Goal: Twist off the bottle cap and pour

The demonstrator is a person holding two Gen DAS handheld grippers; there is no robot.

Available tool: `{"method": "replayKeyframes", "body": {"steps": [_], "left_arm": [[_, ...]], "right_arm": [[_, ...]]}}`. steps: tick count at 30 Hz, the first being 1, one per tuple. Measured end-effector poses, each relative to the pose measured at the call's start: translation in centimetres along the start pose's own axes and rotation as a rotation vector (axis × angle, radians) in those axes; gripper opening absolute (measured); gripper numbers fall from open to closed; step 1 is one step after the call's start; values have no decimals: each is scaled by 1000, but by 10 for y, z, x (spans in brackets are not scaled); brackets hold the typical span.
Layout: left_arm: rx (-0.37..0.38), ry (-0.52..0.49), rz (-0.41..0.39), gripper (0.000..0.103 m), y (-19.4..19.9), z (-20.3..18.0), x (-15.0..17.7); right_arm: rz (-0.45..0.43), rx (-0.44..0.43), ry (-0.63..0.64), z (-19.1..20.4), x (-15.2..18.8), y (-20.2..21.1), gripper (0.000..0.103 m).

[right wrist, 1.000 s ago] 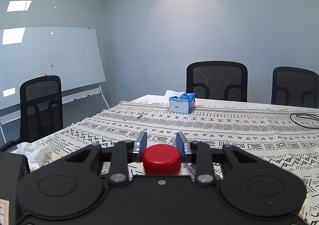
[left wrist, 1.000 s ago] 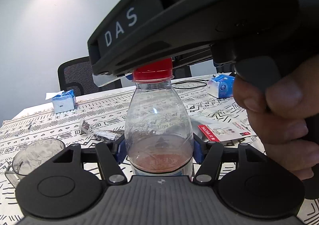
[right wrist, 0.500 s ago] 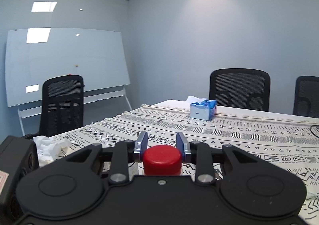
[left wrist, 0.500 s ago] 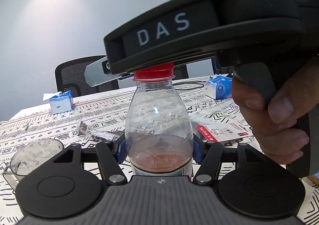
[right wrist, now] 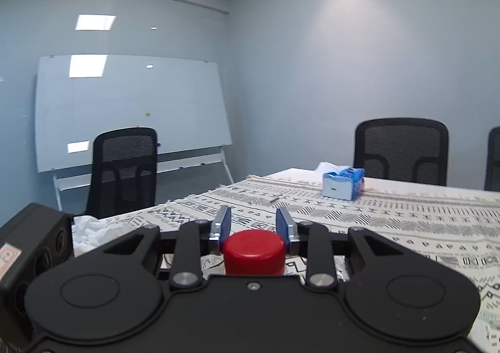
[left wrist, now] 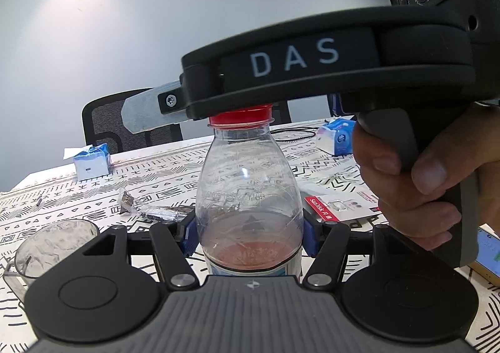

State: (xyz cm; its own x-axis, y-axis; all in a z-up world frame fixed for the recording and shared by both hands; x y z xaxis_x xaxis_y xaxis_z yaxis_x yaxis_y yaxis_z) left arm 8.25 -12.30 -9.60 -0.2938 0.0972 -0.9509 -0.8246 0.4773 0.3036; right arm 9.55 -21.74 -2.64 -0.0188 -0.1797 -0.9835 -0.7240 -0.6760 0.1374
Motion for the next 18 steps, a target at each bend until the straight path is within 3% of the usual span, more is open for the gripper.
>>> {"method": "replayKeyframes", "body": {"steps": [3, 7, 10, 13, 15, 18], "left_arm": [[-1, 2, 0, 59, -1, 1, 0], [-12, -2, -11, 59, -1, -1, 1], [-20, -4, -18, 59, -2, -2, 2], [-22, -9, -21, 59, -3, -2, 2], [-22, -18, -20, 60, -4, -2, 2], [-13, -10, -16, 59, -6, 0, 1]], "right_arm": [[40, 72, -38, 7, -5, -3, 35], [64, 264, -57, 24, -7, -2, 41], [65, 353, -79, 30, -6, 1, 43], [65, 362, -108, 31, -2, 5, 42], [60, 348, -102, 30, 1, 6, 34], [37, 321, -77, 28, 5, 7, 34]]}}
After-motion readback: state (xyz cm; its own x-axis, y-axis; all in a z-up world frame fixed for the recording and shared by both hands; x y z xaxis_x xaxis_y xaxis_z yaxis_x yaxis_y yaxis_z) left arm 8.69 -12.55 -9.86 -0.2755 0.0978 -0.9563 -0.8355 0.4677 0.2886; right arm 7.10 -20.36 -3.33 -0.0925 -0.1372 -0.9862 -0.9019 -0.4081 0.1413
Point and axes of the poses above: each gripper's, at about its wrist camera, not at the fingertips, and y roughly against the way its jaws point, z to its left, x to its underside, the point moved 2 cm from there along -y, roughly the way its jaws point, and after that the axes turned 9 degrees about y, right-handed, at the moved point
